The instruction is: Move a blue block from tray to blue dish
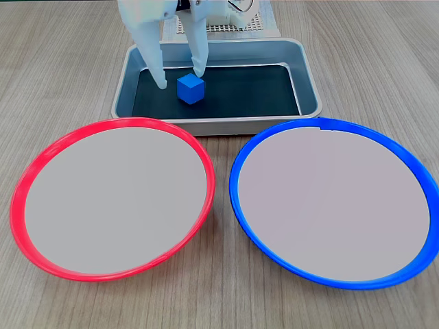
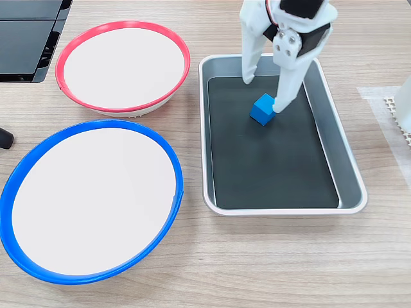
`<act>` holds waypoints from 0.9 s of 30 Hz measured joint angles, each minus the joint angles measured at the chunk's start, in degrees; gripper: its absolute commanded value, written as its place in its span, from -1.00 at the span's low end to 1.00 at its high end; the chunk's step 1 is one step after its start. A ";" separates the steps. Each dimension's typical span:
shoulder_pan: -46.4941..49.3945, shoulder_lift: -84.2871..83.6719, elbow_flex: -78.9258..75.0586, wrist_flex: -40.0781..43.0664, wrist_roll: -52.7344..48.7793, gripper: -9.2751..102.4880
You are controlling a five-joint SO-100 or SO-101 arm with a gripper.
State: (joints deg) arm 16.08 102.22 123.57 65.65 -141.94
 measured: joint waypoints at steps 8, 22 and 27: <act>-1.58 2.81 0.62 2.90 2.37 -0.42; -5.36 1.67 7.47 -3.96 10.11 -0.47; -8.00 1.23 7.21 -7.47 13.89 -0.47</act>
State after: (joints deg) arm 8.09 103.45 130.78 58.18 -128.06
